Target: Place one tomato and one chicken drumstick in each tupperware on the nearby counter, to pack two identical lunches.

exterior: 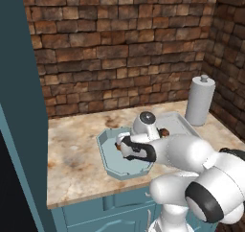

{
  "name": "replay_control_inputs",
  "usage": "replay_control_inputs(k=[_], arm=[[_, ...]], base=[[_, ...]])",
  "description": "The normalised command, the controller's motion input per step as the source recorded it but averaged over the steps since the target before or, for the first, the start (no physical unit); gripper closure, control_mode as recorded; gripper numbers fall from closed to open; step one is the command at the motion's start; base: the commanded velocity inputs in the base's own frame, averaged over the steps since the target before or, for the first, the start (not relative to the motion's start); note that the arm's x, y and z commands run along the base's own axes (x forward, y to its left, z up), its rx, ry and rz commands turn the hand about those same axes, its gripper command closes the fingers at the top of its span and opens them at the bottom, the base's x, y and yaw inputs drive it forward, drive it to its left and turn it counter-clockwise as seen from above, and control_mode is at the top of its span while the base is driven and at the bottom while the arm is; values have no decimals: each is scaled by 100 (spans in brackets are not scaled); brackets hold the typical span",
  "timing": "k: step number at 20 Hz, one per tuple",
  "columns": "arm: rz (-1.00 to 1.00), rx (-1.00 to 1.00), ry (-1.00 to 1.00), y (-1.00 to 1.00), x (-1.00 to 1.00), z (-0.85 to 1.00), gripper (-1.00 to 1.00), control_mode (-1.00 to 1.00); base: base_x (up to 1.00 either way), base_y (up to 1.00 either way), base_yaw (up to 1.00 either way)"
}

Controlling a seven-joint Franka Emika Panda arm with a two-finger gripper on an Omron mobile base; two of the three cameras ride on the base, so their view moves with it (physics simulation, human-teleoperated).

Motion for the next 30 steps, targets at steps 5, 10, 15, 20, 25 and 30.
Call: replay_control_inputs(k=[5,10,15,20,25,30], arm=[[0,0,0,1,40,0,-100,-100],[0,0,7,16,20,0,-100,-100],[0,0,6,2,-64,48,-100,-100],[0,0,0,-48,-100,73,-100,-100],[0,0,0,-59,-94,89,-100,-100],[0,-1,-12,-34,-83,100,-100,-100]], base=[[0,0,0],[0,0,0],[0,0,0],[0,0,0],[0,0,0],[0,0,0]])
